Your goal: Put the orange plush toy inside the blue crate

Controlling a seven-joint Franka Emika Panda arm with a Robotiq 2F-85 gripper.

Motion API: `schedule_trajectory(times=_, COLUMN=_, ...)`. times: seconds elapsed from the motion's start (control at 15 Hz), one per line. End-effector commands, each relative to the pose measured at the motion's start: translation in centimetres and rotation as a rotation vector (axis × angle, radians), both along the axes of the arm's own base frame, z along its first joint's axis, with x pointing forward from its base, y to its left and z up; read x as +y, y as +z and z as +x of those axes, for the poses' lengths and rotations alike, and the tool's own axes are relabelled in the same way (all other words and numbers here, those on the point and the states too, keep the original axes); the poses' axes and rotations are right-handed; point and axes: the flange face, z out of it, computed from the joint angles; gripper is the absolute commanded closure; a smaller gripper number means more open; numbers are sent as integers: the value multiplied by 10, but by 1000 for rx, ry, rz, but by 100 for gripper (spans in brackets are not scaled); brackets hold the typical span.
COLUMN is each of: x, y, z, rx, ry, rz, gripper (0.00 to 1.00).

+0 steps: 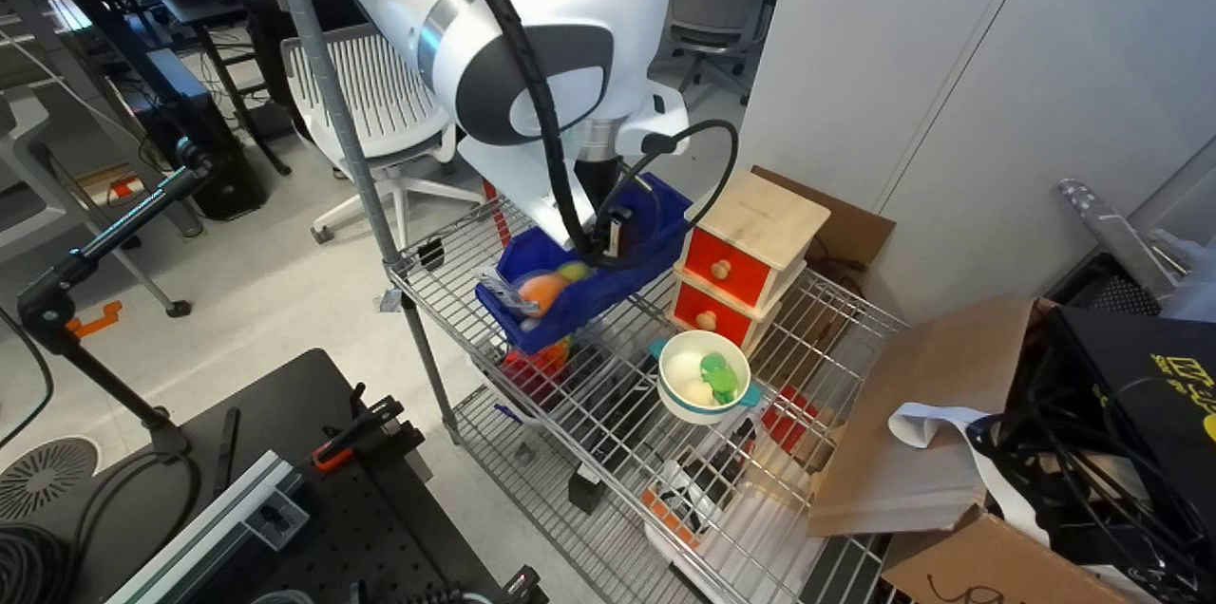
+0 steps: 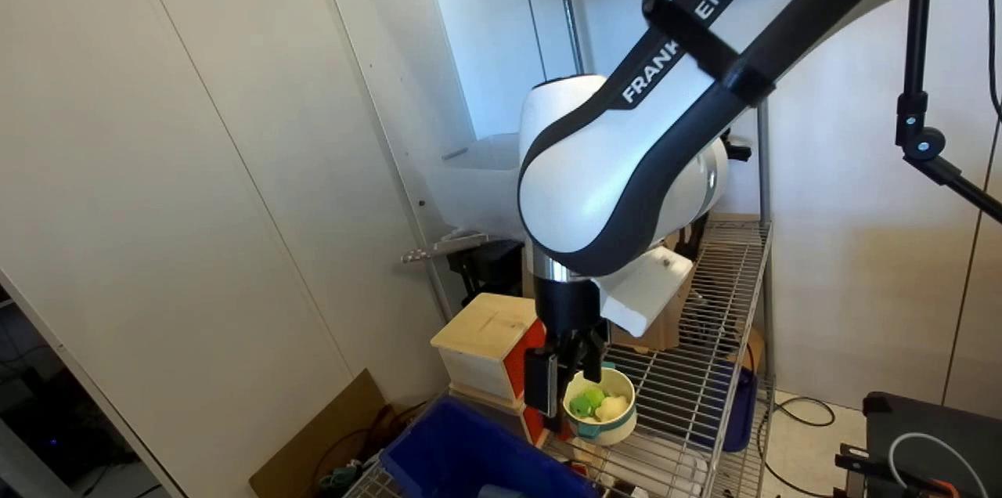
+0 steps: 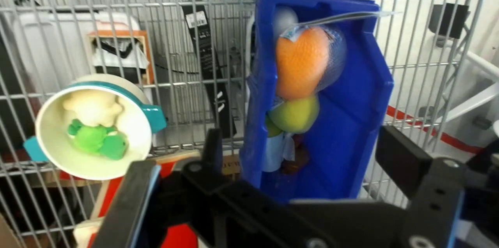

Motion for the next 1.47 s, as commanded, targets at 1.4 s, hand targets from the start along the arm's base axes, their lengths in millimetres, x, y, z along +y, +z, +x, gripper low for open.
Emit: schedule_trajectory(times=1.4, x=-52, y=22, z=-92, rx=184, ry=-30, rz=-191, gripper=0)
